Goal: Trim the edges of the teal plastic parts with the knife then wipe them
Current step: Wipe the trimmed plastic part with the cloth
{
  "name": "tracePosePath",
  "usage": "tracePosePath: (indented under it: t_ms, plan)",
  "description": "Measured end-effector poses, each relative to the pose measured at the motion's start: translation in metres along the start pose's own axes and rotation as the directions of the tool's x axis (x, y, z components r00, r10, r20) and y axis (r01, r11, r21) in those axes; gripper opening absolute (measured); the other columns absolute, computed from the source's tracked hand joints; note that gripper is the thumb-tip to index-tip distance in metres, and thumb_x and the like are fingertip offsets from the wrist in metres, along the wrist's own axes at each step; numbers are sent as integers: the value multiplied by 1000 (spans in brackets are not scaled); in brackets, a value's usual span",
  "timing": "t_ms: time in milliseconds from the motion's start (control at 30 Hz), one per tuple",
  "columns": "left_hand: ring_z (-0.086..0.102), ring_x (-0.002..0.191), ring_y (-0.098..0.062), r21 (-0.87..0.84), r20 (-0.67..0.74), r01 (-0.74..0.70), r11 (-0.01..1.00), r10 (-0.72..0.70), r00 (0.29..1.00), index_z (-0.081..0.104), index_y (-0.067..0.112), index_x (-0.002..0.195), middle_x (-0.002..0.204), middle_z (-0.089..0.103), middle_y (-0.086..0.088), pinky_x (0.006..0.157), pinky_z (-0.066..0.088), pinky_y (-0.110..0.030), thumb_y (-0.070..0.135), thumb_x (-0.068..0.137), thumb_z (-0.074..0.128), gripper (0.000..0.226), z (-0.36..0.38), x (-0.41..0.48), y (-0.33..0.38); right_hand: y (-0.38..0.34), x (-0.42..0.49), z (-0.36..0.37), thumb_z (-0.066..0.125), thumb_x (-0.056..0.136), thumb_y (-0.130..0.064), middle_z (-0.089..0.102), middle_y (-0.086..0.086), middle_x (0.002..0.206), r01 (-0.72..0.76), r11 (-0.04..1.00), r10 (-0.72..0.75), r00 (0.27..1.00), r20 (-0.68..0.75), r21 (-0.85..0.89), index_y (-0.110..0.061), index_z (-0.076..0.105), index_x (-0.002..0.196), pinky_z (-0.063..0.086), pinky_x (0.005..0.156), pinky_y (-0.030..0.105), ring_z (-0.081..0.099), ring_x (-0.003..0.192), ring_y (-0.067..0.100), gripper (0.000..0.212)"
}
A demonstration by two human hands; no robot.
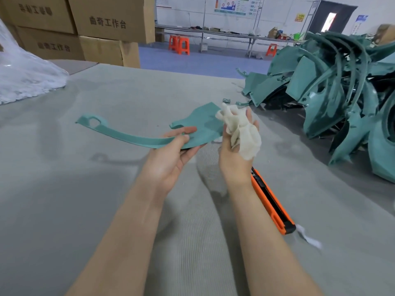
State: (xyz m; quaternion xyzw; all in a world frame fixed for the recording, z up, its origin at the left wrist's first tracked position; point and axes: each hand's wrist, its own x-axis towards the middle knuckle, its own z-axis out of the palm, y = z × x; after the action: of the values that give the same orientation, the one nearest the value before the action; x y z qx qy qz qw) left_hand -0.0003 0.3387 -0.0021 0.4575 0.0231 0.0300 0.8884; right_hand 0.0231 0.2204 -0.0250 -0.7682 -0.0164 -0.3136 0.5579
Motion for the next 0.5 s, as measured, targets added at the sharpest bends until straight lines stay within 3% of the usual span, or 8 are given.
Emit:
tracePosePath:
  t_ms: [67,100,167,233,333,433,500]
  plan:
    - [73,83,-23,23,3,20,1000,-20,1000,65,-1,91,89,73,-12,65,56,-18,-5,96,43,23,2,0,-3,2,6,-5,47,100,-6,42,-4,137,23,987,-19,999,-28,161,5,32,144,26,109,9,35,139,10,48]
    - [72,86,-23,41,-9,23,999,-23,1000,65,-1,91,97,71,-14,67,56,-19,-4,96,43,23,2,0,-5,1,7,-7,47,99,-3,51,-1,123,14,981,-4,999,-53,194,8,42,137,38,102,14,47,128,11,39]
    - [69,95,-19,90,-29,9,996,-7,1000,65,3,93,110,66,-16,70,57,-19,-3,97,43,23,3,1,-9,1,11,-8,47,100,-8,60,10,104,-38,985,59,991,-121,168,-7,58,116,48,95,31,59,105,26,19]
    - [66,101,-15,121,-30,-25,992,29,999,64,8,97,116,63,-12,75,56,-19,0,98,43,23,3,2,-12,3,10,-8,49,99,-5,60,6,103,-61,975,99,980,-171,215,-13,58,111,46,89,15,57,95,13,17]
    - [66,98,-8,143,-19,-91,986,95,995,60,15,105,111,65,-3,81,55,-19,5,101,40,23,5,3,-17,-7,-9,6,46,95,10,53,3,110,6,981,13,995,-96,192,7,52,122,34,83,-1,49,86,-19,28]
    - [67,92,-12,162,-48,-148,976,158,986,56,12,117,103,67,-4,82,55,-22,8,102,38,24,4,6,-16,-16,-34,27,43,84,11,53,-1,101,116,981,-125,991,52,153,7,58,107,31,84,-2,46,89,-19,27]
    - [66,94,-15,177,-94,-159,971,177,980,54,8,124,107,67,-9,81,55,-22,10,102,41,26,-1,6,-11,-21,-39,29,47,84,10,56,7,98,118,986,-134,981,139,120,4,60,96,36,78,5,49,87,-10,18]
